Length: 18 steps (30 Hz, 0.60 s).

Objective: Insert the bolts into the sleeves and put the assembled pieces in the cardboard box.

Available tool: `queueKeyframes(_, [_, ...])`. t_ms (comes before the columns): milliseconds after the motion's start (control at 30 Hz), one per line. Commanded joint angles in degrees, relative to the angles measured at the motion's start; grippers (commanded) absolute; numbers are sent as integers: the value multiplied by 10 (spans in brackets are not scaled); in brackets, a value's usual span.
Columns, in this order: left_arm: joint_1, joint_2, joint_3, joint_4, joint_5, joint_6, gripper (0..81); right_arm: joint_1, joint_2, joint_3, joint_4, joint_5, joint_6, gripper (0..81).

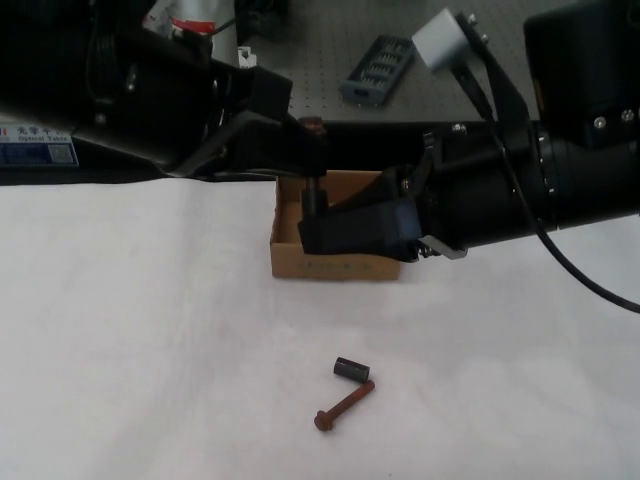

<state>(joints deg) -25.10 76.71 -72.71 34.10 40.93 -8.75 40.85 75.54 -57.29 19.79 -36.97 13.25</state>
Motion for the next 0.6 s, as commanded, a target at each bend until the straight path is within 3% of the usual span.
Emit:
queueKeyframes(0, [3, -4, 2, 31, -13, 11, 6, -15, -3, -5, -14, 25, 0, 25])
queueKeyframes(167, [3, 1, 2, 31, 32, 11, 18, -15, -3, -5, -14, 25, 0, 25])
queueKeyframes(233, [3, 1, 2, 31, 47, 11, 95, -15, -3, -5, -14, 25, 0, 25])
queueKeyframes(433, [3, 1, 2, 31, 64, 11, 508, -15, -3, -5, -14, 25, 0, 25])
queueKeyframes(567, [3, 1, 2, 31, 61, 2, 514, -15, -3, -5, -14, 23, 0, 25])
